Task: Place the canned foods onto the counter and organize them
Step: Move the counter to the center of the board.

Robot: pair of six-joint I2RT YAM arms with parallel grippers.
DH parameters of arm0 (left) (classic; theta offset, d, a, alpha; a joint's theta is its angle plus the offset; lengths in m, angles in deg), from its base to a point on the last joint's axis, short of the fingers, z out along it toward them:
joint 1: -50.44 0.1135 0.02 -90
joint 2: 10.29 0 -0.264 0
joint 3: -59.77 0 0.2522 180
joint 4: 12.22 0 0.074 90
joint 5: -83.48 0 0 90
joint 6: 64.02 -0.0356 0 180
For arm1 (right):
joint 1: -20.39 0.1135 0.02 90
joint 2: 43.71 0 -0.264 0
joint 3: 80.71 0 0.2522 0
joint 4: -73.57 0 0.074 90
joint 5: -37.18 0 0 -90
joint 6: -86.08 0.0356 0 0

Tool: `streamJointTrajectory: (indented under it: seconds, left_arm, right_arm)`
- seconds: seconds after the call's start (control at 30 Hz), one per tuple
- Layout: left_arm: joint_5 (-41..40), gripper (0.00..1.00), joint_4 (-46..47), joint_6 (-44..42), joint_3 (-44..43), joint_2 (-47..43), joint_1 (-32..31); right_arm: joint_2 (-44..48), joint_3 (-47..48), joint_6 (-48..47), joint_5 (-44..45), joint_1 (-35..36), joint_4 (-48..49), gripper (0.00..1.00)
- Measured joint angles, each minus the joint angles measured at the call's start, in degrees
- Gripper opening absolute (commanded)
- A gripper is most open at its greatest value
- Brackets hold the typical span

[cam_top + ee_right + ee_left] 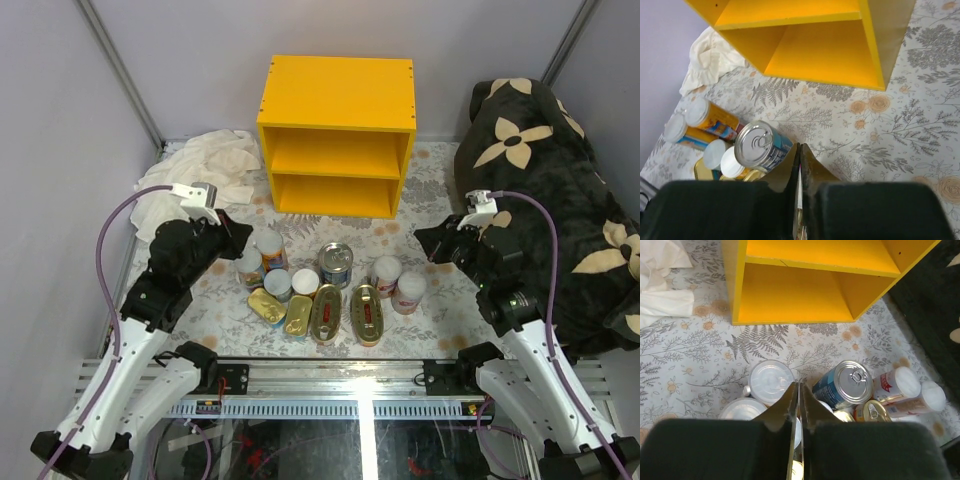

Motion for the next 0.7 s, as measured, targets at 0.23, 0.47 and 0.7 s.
streamJointTrajectory:
  seconds: [0.23,0.47,0.7]
  left_arm:
    - [0.7,0.00,1.9,1.5,-2.1,3.6,0.0]
    - [0.2,0.04,8.6,3.1,-3.5,8.8,0.0]
    - [-9.6,1.00,22.9,0.0,1.2,15.8,-3.3]
  right_arm:
    - [1.0,0.3,0.1,-4.4,0.0,-0.7,0.00]
    - [2.7,2.7,-0.7,-7.0,0.0,-3.8,0.04]
    - [7.9,0.5,-0.6,-8.3,0.0,-3.0,1.00]
